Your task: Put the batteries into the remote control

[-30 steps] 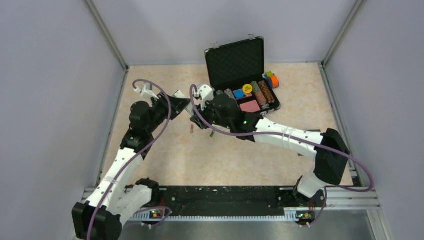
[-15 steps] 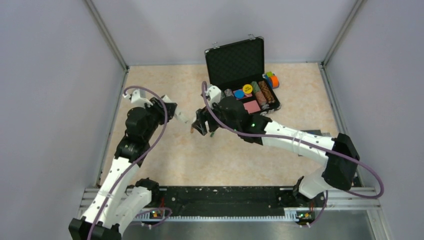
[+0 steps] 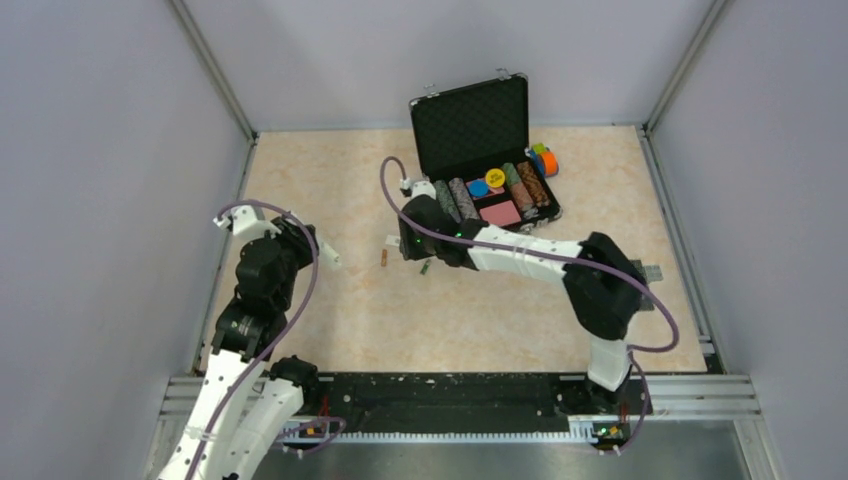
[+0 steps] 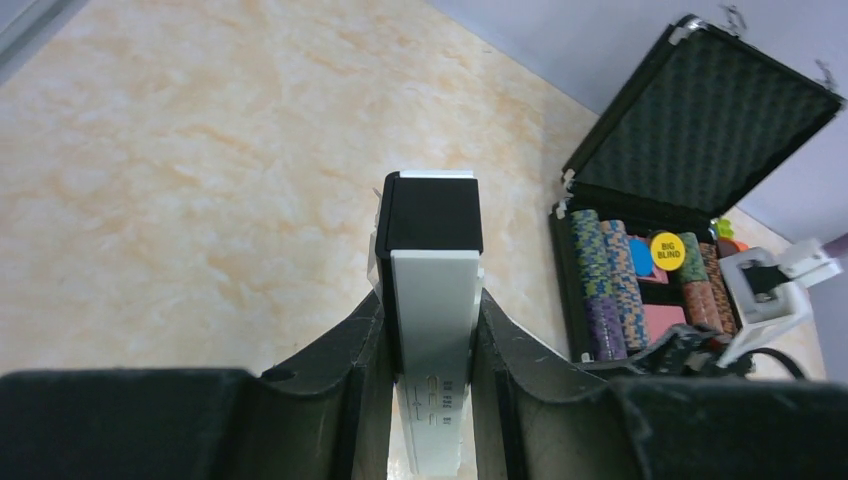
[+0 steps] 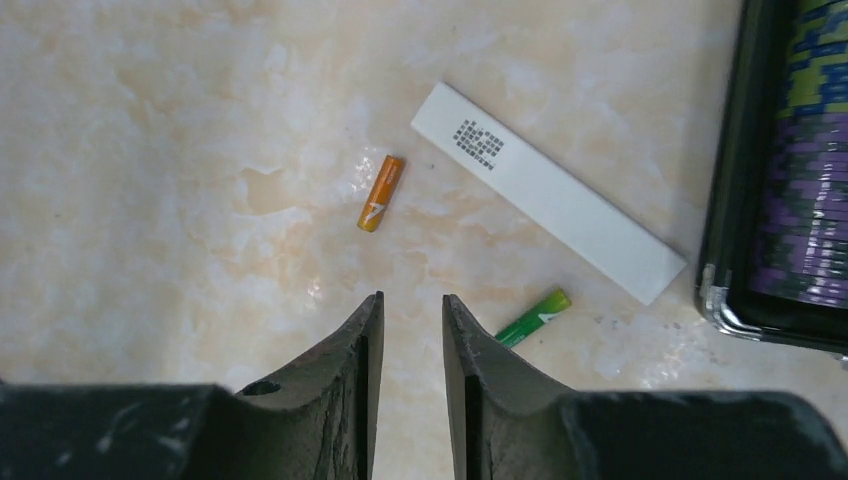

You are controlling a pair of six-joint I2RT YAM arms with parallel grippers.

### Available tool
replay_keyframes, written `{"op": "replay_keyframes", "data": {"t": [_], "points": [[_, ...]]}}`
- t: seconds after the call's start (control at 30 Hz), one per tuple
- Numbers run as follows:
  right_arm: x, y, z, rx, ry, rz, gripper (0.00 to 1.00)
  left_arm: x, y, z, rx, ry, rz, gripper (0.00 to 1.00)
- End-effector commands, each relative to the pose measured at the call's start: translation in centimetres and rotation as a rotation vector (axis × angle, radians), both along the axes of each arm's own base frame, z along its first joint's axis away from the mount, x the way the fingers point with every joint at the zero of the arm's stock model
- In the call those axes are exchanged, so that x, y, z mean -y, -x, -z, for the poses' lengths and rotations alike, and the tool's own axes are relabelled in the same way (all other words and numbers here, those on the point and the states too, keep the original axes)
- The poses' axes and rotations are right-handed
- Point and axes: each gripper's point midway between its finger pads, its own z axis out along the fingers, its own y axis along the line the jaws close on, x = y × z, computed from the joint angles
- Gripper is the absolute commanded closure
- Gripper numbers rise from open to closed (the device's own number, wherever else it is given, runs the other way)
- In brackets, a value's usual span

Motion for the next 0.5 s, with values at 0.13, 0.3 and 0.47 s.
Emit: {"op": "replay_keyframes", "data": {"t": [0.13,0.3,0.47], "points": [[-4.2,-0.7,2.5,0.021,0.093,0.136,0.57,-2.7,2.8,0.2,0.002,0.08,-0.153,1.0],[-5.3,-1.7,4.8,0.04,0.092,0.179,0.55,-3.8,3.9,0.0,0.012,0.091,-0.206,1.0],[-5.9,-2.6,6.5,0.065,0.105,0.23,0.56,-4.7,5.0,-0.8,0.041,0.075,-0.24,1.0]]}}
